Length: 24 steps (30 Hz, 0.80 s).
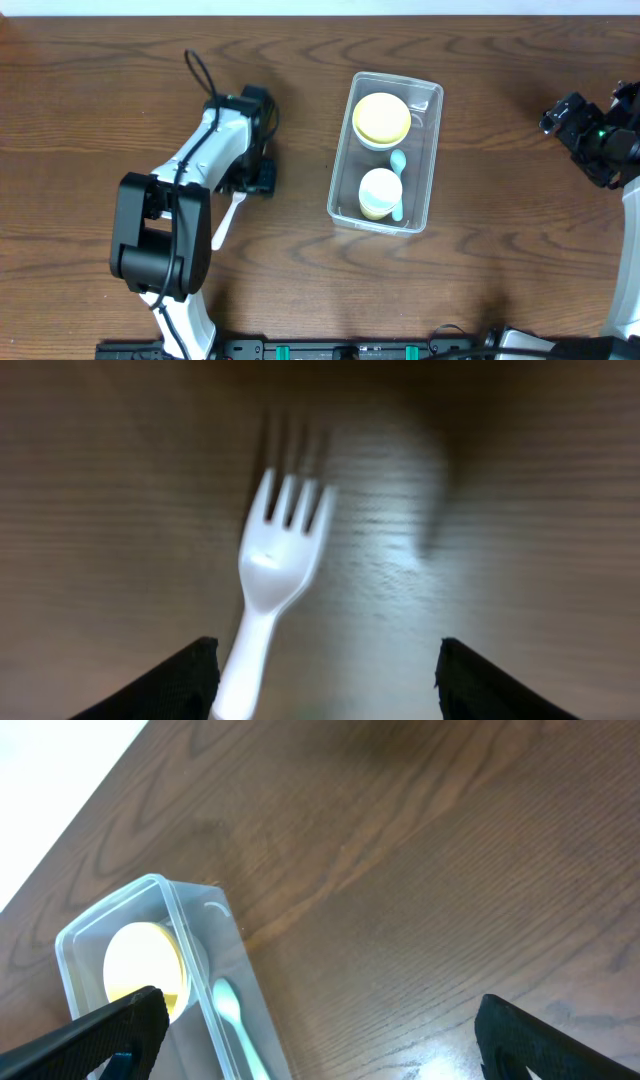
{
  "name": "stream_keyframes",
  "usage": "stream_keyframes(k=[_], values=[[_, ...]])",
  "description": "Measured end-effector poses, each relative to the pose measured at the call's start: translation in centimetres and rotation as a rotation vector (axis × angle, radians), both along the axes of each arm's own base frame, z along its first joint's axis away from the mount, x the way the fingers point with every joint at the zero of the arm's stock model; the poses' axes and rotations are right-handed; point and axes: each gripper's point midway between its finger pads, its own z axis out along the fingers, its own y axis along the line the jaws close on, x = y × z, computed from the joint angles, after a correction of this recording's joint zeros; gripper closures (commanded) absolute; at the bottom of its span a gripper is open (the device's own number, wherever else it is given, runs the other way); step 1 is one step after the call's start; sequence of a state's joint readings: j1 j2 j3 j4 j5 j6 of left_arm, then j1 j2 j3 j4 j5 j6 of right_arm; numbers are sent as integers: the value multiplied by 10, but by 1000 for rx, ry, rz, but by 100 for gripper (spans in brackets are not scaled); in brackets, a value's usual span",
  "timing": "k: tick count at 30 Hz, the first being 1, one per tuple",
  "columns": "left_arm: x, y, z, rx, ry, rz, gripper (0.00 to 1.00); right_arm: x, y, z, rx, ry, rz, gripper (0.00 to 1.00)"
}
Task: Pack container
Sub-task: 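Move left gripper to the white fork and grasp it, then carry the white fork over the container with the left gripper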
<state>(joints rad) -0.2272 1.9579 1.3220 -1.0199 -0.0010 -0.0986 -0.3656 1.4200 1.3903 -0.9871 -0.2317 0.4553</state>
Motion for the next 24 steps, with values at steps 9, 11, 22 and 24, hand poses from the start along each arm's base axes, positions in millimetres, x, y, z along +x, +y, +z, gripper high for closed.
stream_keyframes(k=[9, 11, 22, 24], values=[[-10, 17, -23, -39, 13, 27, 41, 0, 0, 0, 0, 0, 0, 1], [-11, 13, -23, -63, 17, 26, 68, 0, 0, 0, 0, 0, 0, 1], [-18, 5, -15, -116, 23, 35, 88, 0, 0, 0, 0, 0, 0, 1], [-19, 3, 0, -123, -1, 31, 89, 0, 0, 0, 0, 0, 0, 1]])
